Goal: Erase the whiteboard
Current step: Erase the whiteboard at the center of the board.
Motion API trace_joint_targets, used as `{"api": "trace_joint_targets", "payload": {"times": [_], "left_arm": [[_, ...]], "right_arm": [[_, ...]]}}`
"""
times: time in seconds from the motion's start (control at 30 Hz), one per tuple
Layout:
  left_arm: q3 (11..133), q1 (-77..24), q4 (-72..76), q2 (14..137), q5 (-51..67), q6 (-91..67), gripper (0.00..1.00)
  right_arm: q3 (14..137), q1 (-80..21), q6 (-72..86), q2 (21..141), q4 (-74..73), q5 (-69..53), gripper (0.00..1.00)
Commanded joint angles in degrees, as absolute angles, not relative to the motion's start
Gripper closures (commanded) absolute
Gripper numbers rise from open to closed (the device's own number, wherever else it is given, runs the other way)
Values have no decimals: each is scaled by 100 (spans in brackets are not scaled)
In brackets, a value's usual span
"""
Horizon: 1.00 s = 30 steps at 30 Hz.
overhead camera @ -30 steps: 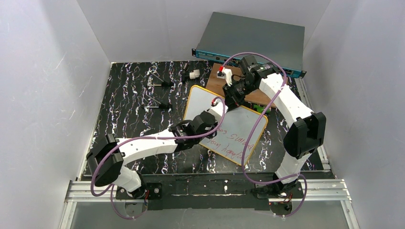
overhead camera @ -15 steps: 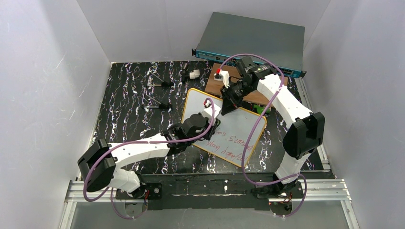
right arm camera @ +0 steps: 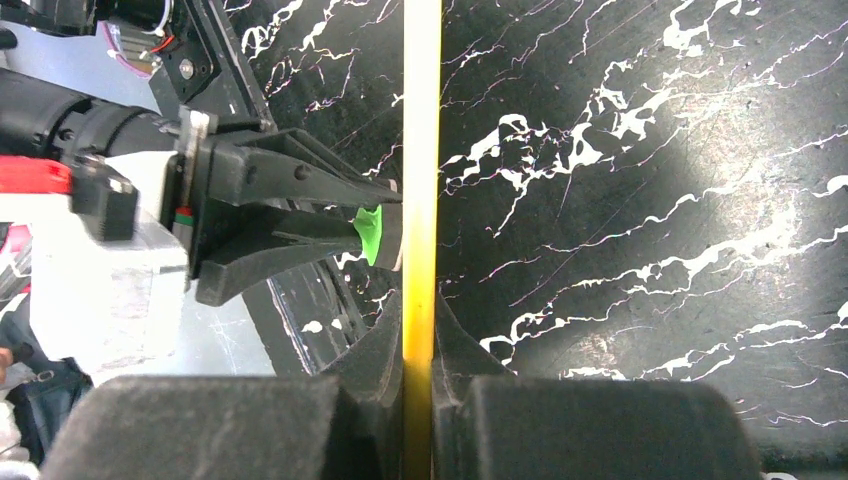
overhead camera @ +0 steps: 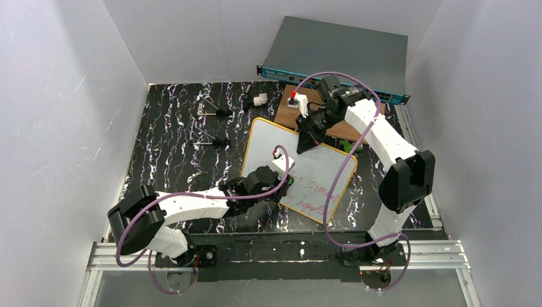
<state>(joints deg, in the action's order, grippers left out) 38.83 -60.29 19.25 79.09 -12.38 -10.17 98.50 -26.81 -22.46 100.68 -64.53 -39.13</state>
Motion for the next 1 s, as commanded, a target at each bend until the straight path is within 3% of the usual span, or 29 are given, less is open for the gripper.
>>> {"api": "trace_joint_targets", "payload": {"times": [0.0, 0.23, 0.77, 0.8, 0.83, 0.97], "left_arm": [[3629, -6157, 1658, 8256, -1311, -1302, 100], [3722, -6223, 1258, 8348, -1818, -1666, 100], [5678, -6144, -251, 8455, -3052, -1442, 100], [5760, -6113, -284, 8419, -3038, -1393, 100], [5839, -6086, -297, 8389, -3013, -1338, 100], [6155, -5968, -346, 8247, -2903, -1156, 100]], "right_arm": [[9809, -2812, -2566, 10046, -6562, -3938, 99], [9823, -2813, -2241, 10072, -6571, -3938, 99], [9800, -2813, -2546, 10004, -6557, -3938, 99], [9800, -2813, -2546, 10002, -6554, -1969, 99], [9799, -2813, -2546, 9998, -6556, -3693, 99], [9792, -2813, -2546, 9993, -6550, -3939, 99]]}}
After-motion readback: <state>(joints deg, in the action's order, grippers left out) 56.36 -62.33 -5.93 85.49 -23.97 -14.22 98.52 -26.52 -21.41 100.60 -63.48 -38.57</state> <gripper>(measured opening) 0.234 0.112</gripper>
